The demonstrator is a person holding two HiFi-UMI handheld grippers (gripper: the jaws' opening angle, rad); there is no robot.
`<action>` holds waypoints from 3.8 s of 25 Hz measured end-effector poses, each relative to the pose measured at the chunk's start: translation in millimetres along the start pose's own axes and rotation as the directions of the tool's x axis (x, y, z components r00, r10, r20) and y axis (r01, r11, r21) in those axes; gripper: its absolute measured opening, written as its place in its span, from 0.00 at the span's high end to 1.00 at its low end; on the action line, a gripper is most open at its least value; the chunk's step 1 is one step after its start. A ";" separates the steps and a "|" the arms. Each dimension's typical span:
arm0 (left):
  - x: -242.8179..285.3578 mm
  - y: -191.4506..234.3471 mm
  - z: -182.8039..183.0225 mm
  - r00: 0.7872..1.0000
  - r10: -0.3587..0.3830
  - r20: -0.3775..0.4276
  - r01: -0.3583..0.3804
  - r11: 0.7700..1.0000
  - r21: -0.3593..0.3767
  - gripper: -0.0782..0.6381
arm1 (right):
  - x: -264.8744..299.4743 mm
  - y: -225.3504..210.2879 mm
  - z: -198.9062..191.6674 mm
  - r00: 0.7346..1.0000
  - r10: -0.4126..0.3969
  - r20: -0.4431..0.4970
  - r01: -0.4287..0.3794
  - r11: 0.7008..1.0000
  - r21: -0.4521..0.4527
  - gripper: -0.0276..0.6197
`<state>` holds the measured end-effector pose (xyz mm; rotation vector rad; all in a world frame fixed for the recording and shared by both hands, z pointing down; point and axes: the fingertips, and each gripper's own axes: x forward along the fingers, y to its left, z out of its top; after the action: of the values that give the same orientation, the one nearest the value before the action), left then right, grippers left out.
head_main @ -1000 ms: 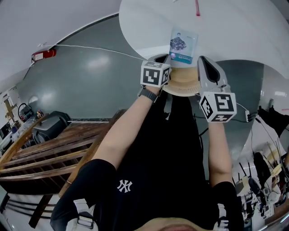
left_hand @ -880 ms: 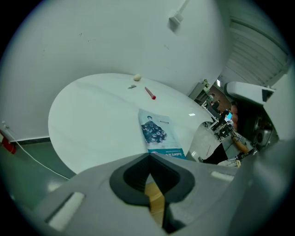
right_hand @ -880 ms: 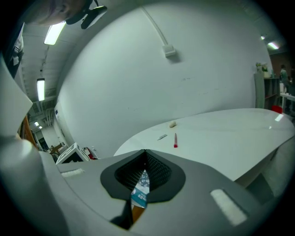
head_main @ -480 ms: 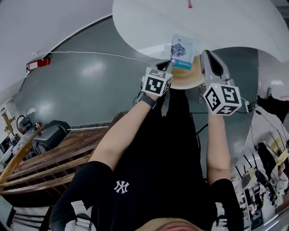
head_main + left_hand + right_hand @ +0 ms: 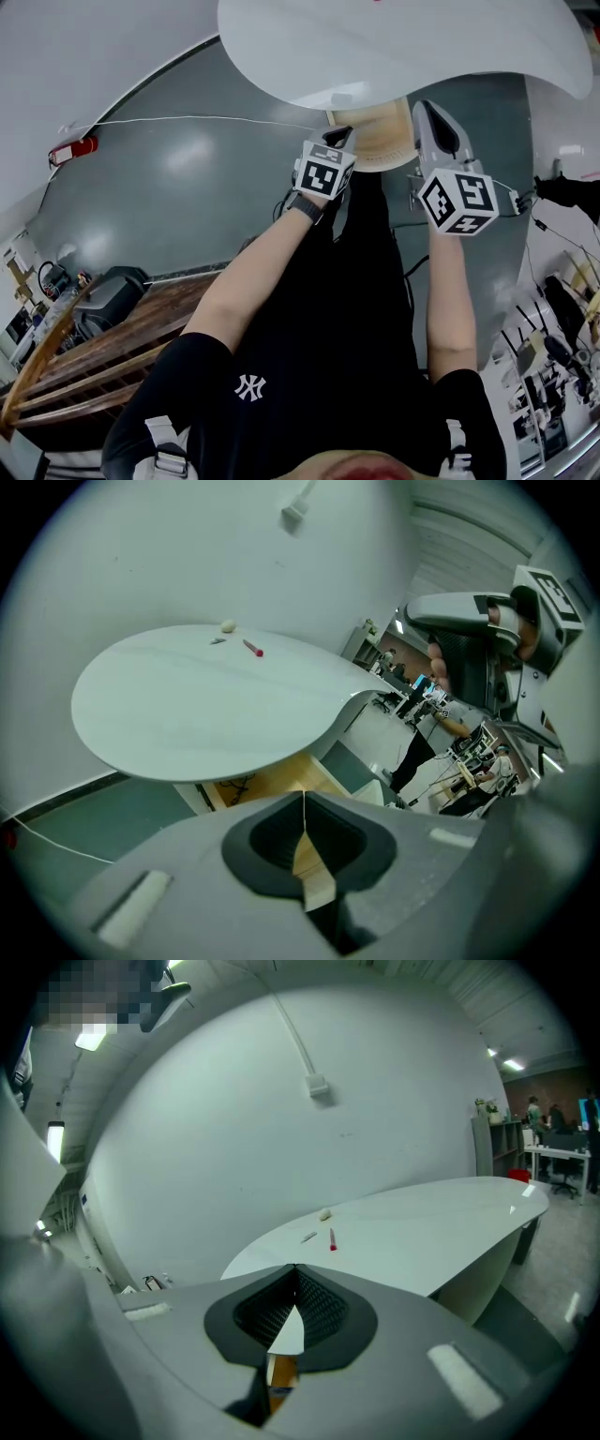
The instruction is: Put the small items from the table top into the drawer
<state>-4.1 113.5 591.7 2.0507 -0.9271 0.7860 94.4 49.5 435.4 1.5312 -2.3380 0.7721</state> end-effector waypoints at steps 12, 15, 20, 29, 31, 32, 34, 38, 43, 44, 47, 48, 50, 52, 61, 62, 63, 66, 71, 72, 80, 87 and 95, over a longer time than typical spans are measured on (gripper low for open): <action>-8.2 -3.9 4.4 0.998 -0.048 0.050 0.049 0.999 -0.004 0.88 | -11.6 14.5 -0.1 1.000 -0.015 0.020 0.016 1.000 -0.010 0.92; -18.5 -1.8 15.7 0.996 -0.054 0.077 0.054 0.999 -0.003 0.89 | -11.0 22.6 8.5 0.999 -0.007 0.036 0.008 1.000 -0.008 0.92; -36.1 -6.8 49.4 0.987 -0.060 0.151 0.060 0.998 0.005 0.89 | -13.7 27.4 29.5 0.998 -0.002 0.062 0.003 1.000 -0.019 0.92; -76.3 -5.3 106.7 0.956 -0.068 0.287 0.061 0.998 0.031 0.89 | -8.3 48.5 50.8 0.998 0.015 0.069 -0.011 0.998 -0.064 0.92; -81.5 -2.3 117.3 0.950 -0.067 0.306 0.060 0.998 0.031 0.89 | -3.3 50.3 53.6 0.998 0.020 0.061 -0.016 0.998 -0.063 0.92; -83.5 -0.3 122.8 0.947 -0.065 0.316 0.058 0.998 0.031 0.89 | 0.8 50.1 55.1 0.998 0.022 0.055 -0.019 0.998 -0.063 0.92; -86.1 2.9 133.3 0.941 -0.061 0.332 0.053 0.998 0.033 0.89 | 10.9 46.6 57.8 0.999 0.027 0.038 -0.025 0.998 -0.063 0.92; -86.2 8.7 150.1 0.933 -0.052 0.355 0.040 0.998 0.040 0.89 | 35.6 32.8 66.6 0.999 0.039 0.007 -0.038 0.997 -0.065 0.92; -73.2 31.0 173.0 0.926 -0.027 0.378 0.021 1.000 0.021 0.89 | 80.3 9.4 78.0 0.999 0.042 -0.022 -0.044 0.997 -0.065 0.90; -71.0 36.2 178.8 0.924 -0.022 0.383 0.017 1.000 0.017 0.89 | 89.0 6.9 79.8 0.999 0.045 -0.029 -0.047 0.997 -0.067 0.90; -63.1 47.6 198.4 0.918 -0.013 0.397 0.011 1.000 0.006 0.89 | 113.2 -2.5 83.5 0.997 0.052 -0.057 -0.057 0.995 -0.080 0.89; -59.2 49.9 205.0 0.916 -0.013 0.402 0.012 1.000 0.004 0.89 | 121.8 -7.3 84.5 0.996 0.053 -0.068 -0.059 0.995 -0.084 0.89; -50.2 53.9 217.2 0.912 -0.015 0.409 0.017 1.000 -0.002 0.89 | 140.2 -18.7 86.4 0.994 0.054 -0.092 -0.062 0.994 -0.091 0.88; -40.8 59.2 227.0 0.913 -0.012 0.409 0.018 1.000 -0.011 0.89 | 159.2 -30.6 88.0 0.992 0.052 -0.118 -0.063 0.994 -0.095 0.86; -9.6 82.5 249.8 0.911 0.039 0.411 -0.017 0.998 -0.056 0.89 | 224.3 -71.7 79.7 0.974 0.038 -0.223 -0.062 0.993 -0.103 0.84; -5.3 84.8 251.6 0.911 0.042 0.410 -0.018 0.998 -0.061 0.89 | 231.3 -75.6 76.3 0.971 0.038 -0.236 -0.064 0.993 -0.101 0.84; -1.1 87.2 253.1 0.911 0.045 0.409 -0.019 0.998 -0.066 0.89 | 238.6 -79.2 72.5 0.967 0.039 -0.250 -0.065 0.993 -0.099 0.84; 9.3 96.4 256.0 0.913 0.058 0.404 -0.024 0.996 -0.087 0.89 | 260.4 -86.4 61.7 0.956 0.041 -0.291 -0.070 0.993 -0.091 0.83; 21.2 103.7 262.3 0.913 0.067 0.403 -0.027 0.994 -0.105 0.89 | 287.6 -94.5 51.5 0.940 0.044 -0.338 -0.077 0.993 -0.086 0.82; 23.3 103.5 264.2 0.912 0.067 0.404 -0.026 0.994 -0.106 0.89 | 291.4 -95.8 50.1 0.937 0.045 -0.347 -0.079 0.993 -0.086 0.82; 41.0 110.2 279.0 0.913 0.076 0.400 -0.026 0.991 -0.129 0.89 | 320.1 -102.2 36.9 0.912 0.050 -0.407 -0.091 0.993 -0.080 0.81; 43.4 118.0 281.2 0.913 0.085 0.398 -0.026 0.988 -0.152 0.89 | 334.7 -99.8 26.5 0.890 0.042 -0.453 -0.095 0.991 -0.095 0.79; 42.5 121.9 280.7 0.914 0.090 0.396 -0.024 0.985 -0.170 0.89 | 340.6 -103.4 24.5 0.863 0.014 -0.505 -0.090 0.988 -0.126 0.85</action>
<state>-16.3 -186.2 517.8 2.0839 -1.2388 0.3012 46.4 -260.2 605.9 1.0470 -1.9955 0.8673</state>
